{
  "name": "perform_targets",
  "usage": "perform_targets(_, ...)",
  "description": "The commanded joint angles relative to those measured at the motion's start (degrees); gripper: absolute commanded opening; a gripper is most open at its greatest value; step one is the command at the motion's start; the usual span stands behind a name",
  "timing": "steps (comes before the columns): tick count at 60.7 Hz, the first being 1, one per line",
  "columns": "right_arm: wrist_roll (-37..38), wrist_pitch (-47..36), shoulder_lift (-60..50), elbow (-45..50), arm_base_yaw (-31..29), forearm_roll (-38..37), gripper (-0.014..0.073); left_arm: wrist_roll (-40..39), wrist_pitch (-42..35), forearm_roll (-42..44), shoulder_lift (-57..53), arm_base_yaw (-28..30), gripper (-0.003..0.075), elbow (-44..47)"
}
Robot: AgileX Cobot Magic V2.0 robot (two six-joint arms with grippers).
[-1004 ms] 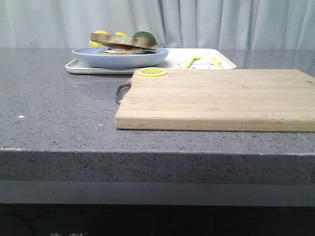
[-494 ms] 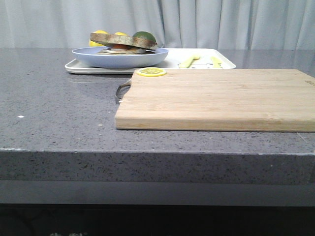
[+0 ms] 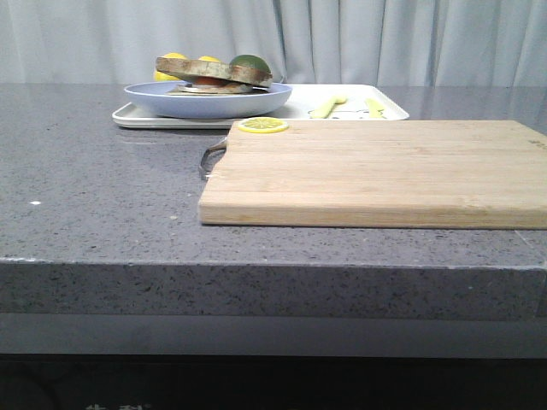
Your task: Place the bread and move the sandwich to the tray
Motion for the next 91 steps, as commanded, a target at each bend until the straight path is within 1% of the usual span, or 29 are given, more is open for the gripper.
perform_targets(1,-0.3,-5.2,-1.3,-0.2,0.3,0.2,-0.0067,-0.5,-5.1,-0.6,-1.2,0.2,-0.0017,0.3)
perform_targets(12,-0.3,-5.4,-1.4,-0.2,0.5,-0.1,-0.0067,-0.5,-5.1,-0.6,-1.2,0.2,-0.0017,0.3)
perform_targets(16,0.3,-5.5,-1.4,-0.2,1.2,-2.2,-0.0067,-0.5,-5.1,-0.6,-1.2,0.2,-0.0017,0.3)
perform_targets(20,4.4,-5.9,-1.4,-0.2,1.7,-5.7,-0.0067,-0.5,-5.1,-0.6,-1.2,0.2,-0.0017,0.3)
perform_targets(23,9.8,-6.0,-1.4,-0.2,1.8,-8.9,-0.0067,-0.5,-5.1,-0.6,-1.2,0.2,-0.0017,0.3)
perform_targets(26,13.4,-5.8,-1.4,-0.2,1.7,-11.0,-0.0067,-0.5,-5.1,-0.6,-1.2,0.2,-0.0017,0.3)
perform_targets(31,16.6,-6.3,-1.4,-0.2,1.7,-13.9,-0.0067,-0.5,-5.1,-0.6,-1.2,0.2,-0.0017,0.3)
perform_targets(74,19.5,-7.2,-1.4,-0.2,1.4,-13.6,-0.0067,-0.5,-5.1,-0.6,-1.2,0.2,-0.0017,0.3)
perform_targets(83,19.5,-7.2,-1.4,-0.2,-0.5,-13.9,-0.0067,-0.5,-5.1,-0.6,-1.2,0.2,-0.0017,0.3)
perform_targets(91,19.5,-7.2,-1.4,-0.2,-0.6,-13.9,-0.0067,-0.5,-5.1,-0.6,-1.2,0.2,-0.0017,0.3)
